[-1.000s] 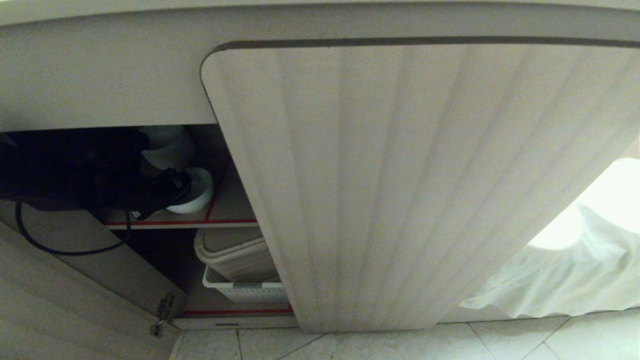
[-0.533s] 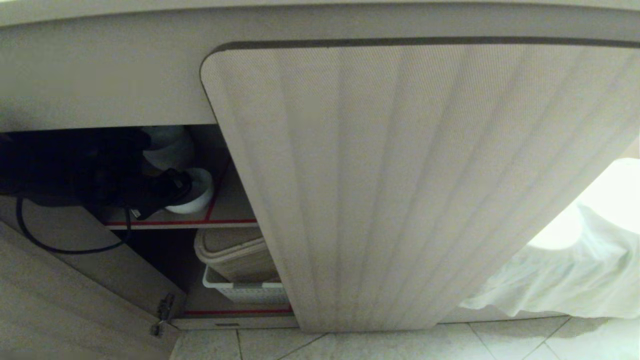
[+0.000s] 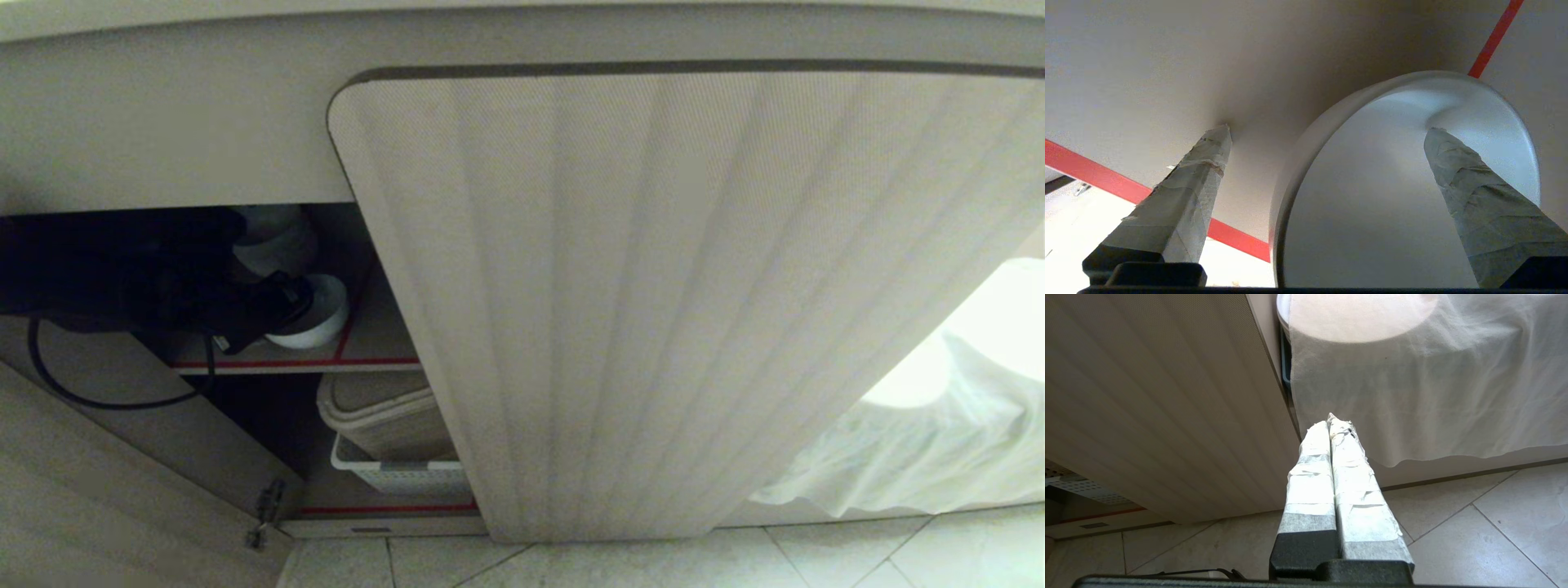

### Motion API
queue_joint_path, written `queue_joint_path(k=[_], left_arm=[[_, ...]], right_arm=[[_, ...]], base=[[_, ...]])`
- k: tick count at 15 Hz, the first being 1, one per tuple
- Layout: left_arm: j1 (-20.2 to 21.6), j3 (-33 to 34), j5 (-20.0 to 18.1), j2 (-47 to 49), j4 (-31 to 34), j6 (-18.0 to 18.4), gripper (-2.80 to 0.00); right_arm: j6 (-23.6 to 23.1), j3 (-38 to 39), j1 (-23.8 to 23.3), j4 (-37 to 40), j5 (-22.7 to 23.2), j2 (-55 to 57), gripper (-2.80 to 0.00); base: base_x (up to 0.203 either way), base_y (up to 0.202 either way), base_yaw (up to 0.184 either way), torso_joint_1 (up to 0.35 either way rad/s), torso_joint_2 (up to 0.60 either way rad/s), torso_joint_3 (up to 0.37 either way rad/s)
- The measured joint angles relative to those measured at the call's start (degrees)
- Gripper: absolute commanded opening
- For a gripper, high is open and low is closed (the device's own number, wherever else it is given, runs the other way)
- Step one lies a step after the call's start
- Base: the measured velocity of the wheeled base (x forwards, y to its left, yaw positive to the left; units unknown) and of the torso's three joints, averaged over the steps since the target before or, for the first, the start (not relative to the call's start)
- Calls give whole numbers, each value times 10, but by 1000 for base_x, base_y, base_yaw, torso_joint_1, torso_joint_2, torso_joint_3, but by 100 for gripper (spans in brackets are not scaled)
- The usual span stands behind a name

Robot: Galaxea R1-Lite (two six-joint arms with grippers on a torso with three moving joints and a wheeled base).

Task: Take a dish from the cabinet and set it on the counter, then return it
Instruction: Take the bowl from the cabinet

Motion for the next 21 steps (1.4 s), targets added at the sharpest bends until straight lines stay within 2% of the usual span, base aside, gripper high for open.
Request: queue_joint_path(k=[5, 10, 14, 21], left_arm=[[-1, -3, 0, 0, 11, 0, 0], [1, -27, -2, 1, 51, -1, 0], [0, -37, -3, 1, 66, -24, 0], [0, -40, -4, 2, 70, -24, 0]], right_arm=[[0, 0, 0, 0, 0, 0, -280], [0, 0, 0, 0, 0, 0, -280], [0, 0, 0, 0, 0, 0, -280], [0, 0, 0, 0, 0, 0, -280]], base=[[0, 0, 0, 0, 0, 0], [0, 0, 0, 0, 0, 0], [0, 0, 0, 0, 0, 0], [0, 0, 0, 0, 0, 0]])
